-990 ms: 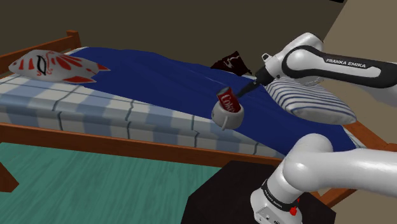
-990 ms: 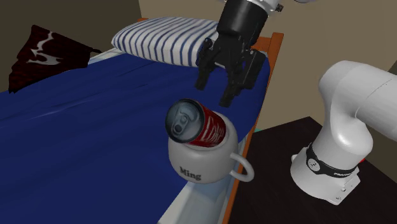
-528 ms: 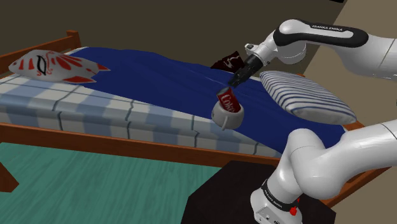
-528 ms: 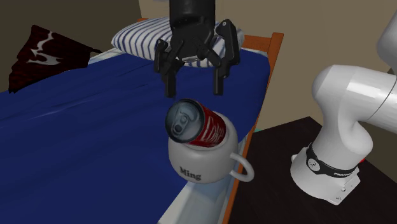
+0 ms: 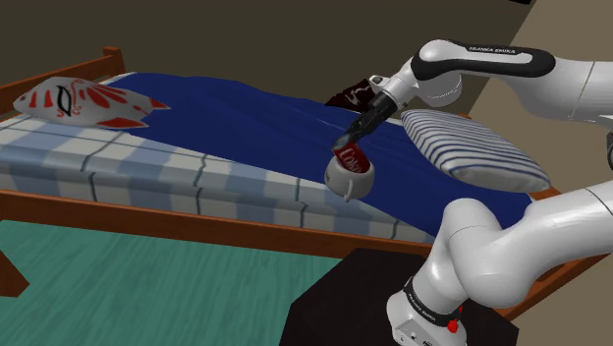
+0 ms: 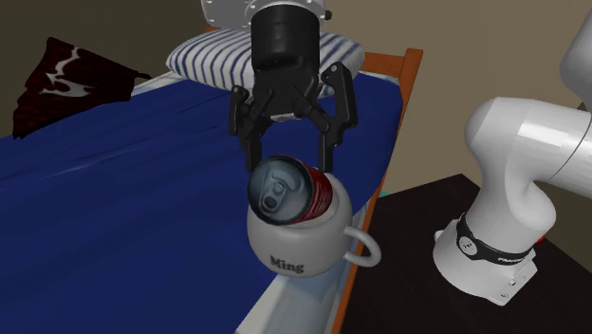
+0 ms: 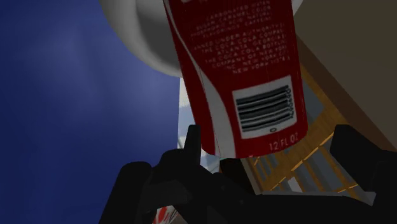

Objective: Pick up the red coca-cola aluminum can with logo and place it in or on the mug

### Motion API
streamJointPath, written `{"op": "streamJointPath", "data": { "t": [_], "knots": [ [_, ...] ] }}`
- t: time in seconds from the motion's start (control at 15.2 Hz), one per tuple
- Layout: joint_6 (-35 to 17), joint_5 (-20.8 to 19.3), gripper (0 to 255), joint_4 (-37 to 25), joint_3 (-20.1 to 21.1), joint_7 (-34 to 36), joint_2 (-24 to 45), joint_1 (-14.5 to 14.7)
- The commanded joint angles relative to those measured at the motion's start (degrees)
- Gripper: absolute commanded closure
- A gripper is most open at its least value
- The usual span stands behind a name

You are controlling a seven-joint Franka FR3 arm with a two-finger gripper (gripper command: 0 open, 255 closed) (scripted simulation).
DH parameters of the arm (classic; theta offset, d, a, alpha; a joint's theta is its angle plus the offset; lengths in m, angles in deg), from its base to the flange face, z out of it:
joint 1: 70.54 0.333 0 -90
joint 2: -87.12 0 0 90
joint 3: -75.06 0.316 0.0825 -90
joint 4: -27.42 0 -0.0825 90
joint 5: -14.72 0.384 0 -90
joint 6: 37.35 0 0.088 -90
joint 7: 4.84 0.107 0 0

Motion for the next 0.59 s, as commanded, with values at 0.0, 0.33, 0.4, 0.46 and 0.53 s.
{"op": "streamJointPath", "data": {
  "t": [0.0,0.33,0.4,0.46,0.53],
  "knots": [
    [-0.13,0.04,0,0.13,0.0,-0.01,0.04,0.06],
    [-0.14,0.04,255,0.14,0.01,0.0,0.03,0.06],
    [-0.14,0.05,255,0.13,0.0,-0.01,0.05,0.07],
    [-0.1,0.05,255,0.07,-0.02,-0.01,0.07,0.09],
    [-0.09,0.05,255,0.06,-0.01,0.0,0.06,0.08]
  ]
}}
